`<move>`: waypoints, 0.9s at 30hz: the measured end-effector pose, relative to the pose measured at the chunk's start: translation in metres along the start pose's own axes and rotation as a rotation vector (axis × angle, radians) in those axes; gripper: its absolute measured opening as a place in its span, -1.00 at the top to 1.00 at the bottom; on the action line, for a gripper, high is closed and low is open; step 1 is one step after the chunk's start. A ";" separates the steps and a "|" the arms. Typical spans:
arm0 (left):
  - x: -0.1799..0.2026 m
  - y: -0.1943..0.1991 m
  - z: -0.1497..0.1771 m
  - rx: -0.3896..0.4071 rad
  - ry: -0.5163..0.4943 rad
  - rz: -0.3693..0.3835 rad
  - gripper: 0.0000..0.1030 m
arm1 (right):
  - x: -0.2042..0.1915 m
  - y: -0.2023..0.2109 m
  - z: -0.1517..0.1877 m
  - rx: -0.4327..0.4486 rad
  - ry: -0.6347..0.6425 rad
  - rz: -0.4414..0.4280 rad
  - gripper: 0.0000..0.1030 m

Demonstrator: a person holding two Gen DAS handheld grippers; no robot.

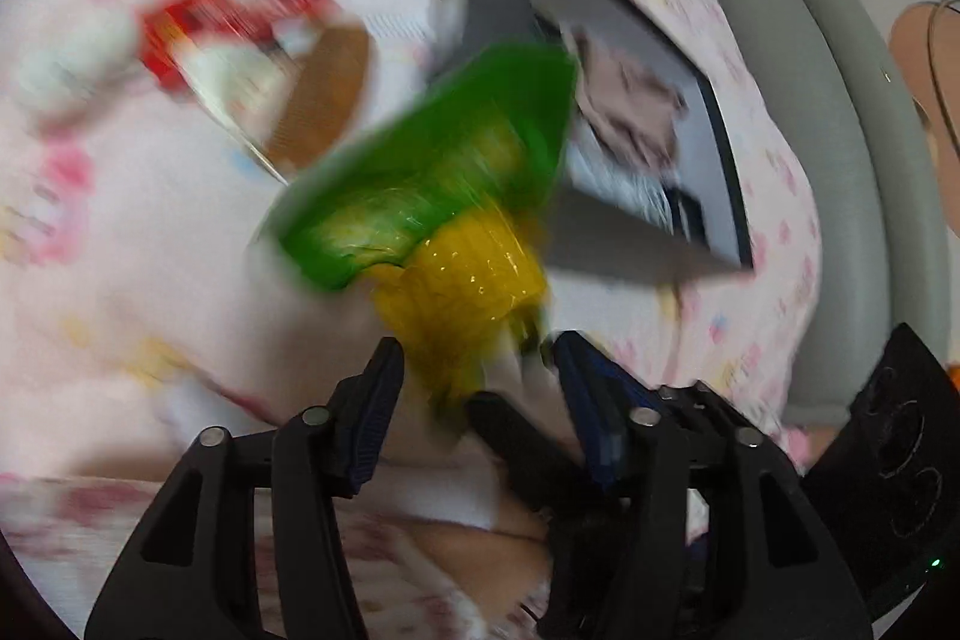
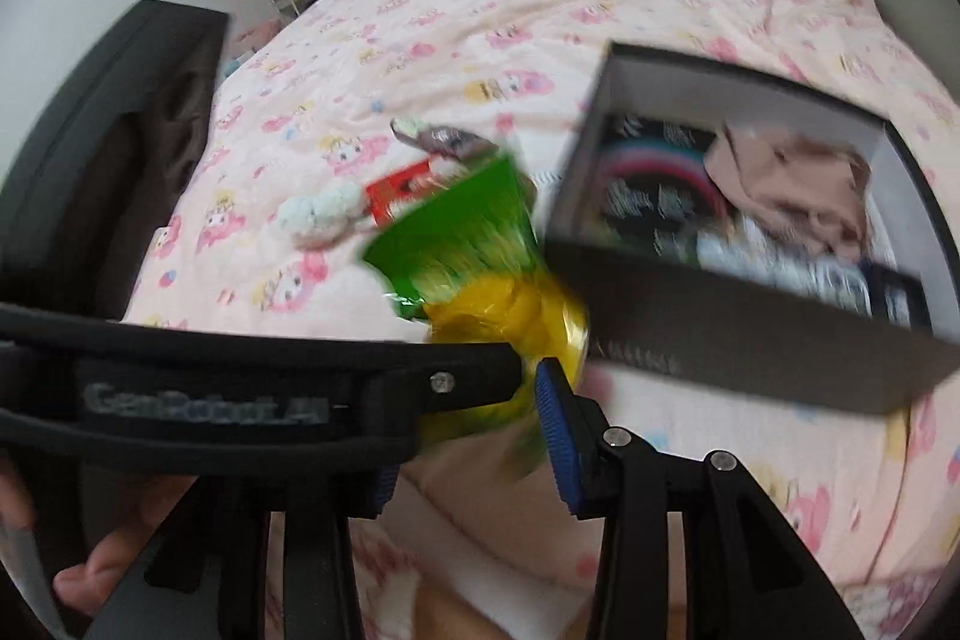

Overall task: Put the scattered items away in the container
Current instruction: 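Grasp the green sweet corn candy bag with the right tool and lift, then carry the candy bag with the right tool over the black box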

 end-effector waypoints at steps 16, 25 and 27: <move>-0.014 -0.014 -0.016 0.040 0.037 0.044 0.05 | 0.070 0.015 0.053 0.006 -0.208 -0.058 0.31; -0.049 -0.004 -0.033 0.147 0.184 -0.083 -0.03 | 0.076 -0.035 0.029 -0.070 -0.183 -0.086 0.14; -0.059 -0.004 -0.036 0.149 0.235 -0.062 -0.03 | 0.083 -0.046 0.030 -0.108 -0.202 -0.101 0.14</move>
Point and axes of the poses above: each gripper's, at about its wrist camera, not at the fingertips, and y roughly against the way its jaws point, x to its right, z to its underside, the point moved 8 cm from there along -y, roughly the way its jaws point, and after that the axes turned 11 degrees about -z, right-handed, at the moved point
